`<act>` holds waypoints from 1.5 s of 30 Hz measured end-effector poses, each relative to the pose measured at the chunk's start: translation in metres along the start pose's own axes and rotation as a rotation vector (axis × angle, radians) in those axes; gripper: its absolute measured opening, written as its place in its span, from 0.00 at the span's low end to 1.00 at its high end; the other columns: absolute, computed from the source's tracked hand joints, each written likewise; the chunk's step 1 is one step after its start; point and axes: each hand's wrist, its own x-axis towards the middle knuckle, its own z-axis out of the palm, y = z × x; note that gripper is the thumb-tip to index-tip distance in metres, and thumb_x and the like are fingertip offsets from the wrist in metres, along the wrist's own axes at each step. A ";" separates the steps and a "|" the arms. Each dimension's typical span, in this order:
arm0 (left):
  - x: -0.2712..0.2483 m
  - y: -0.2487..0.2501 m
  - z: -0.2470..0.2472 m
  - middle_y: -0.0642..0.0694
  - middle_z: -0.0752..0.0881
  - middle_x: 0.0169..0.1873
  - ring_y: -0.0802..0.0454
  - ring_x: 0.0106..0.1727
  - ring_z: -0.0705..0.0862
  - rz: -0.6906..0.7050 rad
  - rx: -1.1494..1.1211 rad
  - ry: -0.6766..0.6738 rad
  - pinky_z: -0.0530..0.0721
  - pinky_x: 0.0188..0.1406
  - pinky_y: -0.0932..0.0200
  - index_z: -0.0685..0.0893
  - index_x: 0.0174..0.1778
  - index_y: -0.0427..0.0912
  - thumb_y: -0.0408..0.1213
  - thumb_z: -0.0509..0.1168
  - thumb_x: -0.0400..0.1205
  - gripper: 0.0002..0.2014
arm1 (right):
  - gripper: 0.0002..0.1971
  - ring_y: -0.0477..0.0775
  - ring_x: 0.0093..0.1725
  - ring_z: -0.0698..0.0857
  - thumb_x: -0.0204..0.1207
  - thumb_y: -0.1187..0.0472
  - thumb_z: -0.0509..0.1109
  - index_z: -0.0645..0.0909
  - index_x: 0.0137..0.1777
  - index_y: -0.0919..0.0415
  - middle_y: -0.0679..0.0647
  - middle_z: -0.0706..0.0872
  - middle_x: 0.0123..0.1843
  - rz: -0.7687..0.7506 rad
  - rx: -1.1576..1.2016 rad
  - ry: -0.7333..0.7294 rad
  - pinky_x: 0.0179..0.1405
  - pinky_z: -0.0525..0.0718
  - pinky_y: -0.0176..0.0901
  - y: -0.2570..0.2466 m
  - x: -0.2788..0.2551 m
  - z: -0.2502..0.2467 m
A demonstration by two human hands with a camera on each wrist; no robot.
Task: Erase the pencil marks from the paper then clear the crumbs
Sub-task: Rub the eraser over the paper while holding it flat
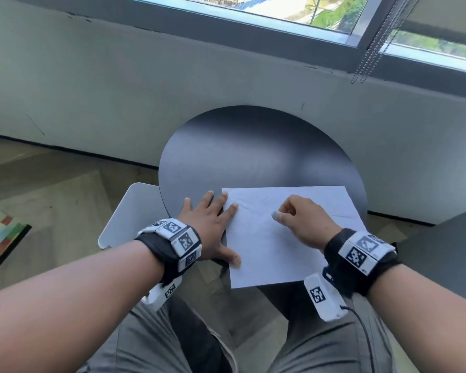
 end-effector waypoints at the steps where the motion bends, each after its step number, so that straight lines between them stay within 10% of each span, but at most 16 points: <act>1: -0.004 0.001 0.004 0.50 0.39 0.87 0.43 0.87 0.37 -0.002 -0.013 0.024 0.48 0.81 0.26 0.40 0.87 0.56 0.86 0.54 0.63 0.62 | 0.10 0.52 0.48 0.80 0.80 0.49 0.70 0.79 0.45 0.54 0.49 0.84 0.47 -0.011 -0.011 0.002 0.45 0.78 0.45 0.003 -0.008 -0.001; 12: -0.031 0.007 0.029 0.54 0.40 0.88 0.51 0.87 0.35 0.002 0.006 0.135 0.42 0.84 0.34 0.45 0.88 0.54 0.81 0.34 0.67 0.54 | 0.04 0.57 0.44 0.88 0.82 0.63 0.69 0.77 0.48 0.61 0.60 0.86 0.48 0.084 0.920 -0.269 0.43 0.85 0.49 -0.050 -0.001 0.043; 14: -0.034 0.008 0.028 0.54 0.41 0.88 0.51 0.87 0.36 -0.005 -0.001 0.119 0.43 0.84 0.33 0.45 0.88 0.54 0.80 0.41 0.73 0.50 | 0.05 0.57 0.39 0.85 0.81 0.62 0.69 0.78 0.45 0.61 0.61 0.84 0.44 0.186 1.087 -0.048 0.41 0.83 0.50 -0.037 0.016 0.033; 16: -0.037 0.010 0.024 0.53 0.41 0.88 0.50 0.87 0.36 -0.006 -0.016 0.102 0.44 0.83 0.30 0.45 0.88 0.54 0.79 0.45 0.76 0.49 | 0.10 0.55 0.39 0.85 0.76 0.52 0.73 0.79 0.44 0.58 0.56 0.85 0.42 0.199 0.946 0.349 0.44 0.85 0.54 -0.020 0.032 0.011; 18: -0.040 0.015 0.022 0.51 0.43 0.88 0.47 0.88 0.38 -0.009 -0.016 0.088 0.45 0.83 0.29 0.45 0.88 0.53 0.80 0.44 0.74 0.50 | 0.12 0.53 0.44 0.88 0.77 0.51 0.72 0.80 0.49 0.59 0.55 0.86 0.47 0.155 0.883 0.440 0.48 0.89 0.53 -0.012 0.030 -0.002; 23: -0.055 0.032 0.017 0.45 0.62 0.76 0.43 0.84 0.52 0.017 0.032 0.072 0.44 0.80 0.25 0.57 0.85 0.54 0.85 0.33 0.63 0.57 | 0.08 0.48 0.40 0.86 0.77 0.51 0.74 0.82 0.45 0.54 0.49 0.88 0.42 -0.135 0.343 0.137 0.39 0.84 0.41 -0.010 0.017 0.008; 28: -0.040 0.021 -0.012 0.50 0.70 0.69 0.49 0.78 0.67 0.027 -0.073 0.146 0.49 0.82 0.32 0.65 0.82 0.62 0.71 0.54 0.80 0.34 | 0.08 0.48 0.42 0.82 0.77 0.47 0.74 0.81 0.44 0.50 0.46 0.85 0.43 -0.102 0.073 -0.030 0.40 0.76 0.41 0.002 0.026 0.008; 35: 0.015 -0.019 -0.016 0.51 0.39 0.87 0.43 0.88 0.39 0.003 0.022 -0.009 0.50 0.80 0.25 0.44 0.84 0.71 0.82 0.62 0.65 0.54 | 0.07 0.45 0.41 0.82 0.75 0.46 0.75 0.84 0.44 0.48 0.44 0.86 0.41 -0.225 0.073 -0.008 0.39 0.75 0.37 -0.014 0.021 0.007; 45: 0.022 -0.014 -0.024 0.50 0.33 0.87 0.41 0.87 0.36 0.034 0.104 -0.058 0.53 0.78 0.21 0.35 0.85 0.63 0.85 0.64 0.57 0.67 | 0.06 0.54 0.54 0.83 0.77 0.52 0.70 0.83 0.50 0.52 0.51 0.87 0.53 -0.258 -0.192 -0.036 0.50 0.78 0.43 -0.042 0.049 0.018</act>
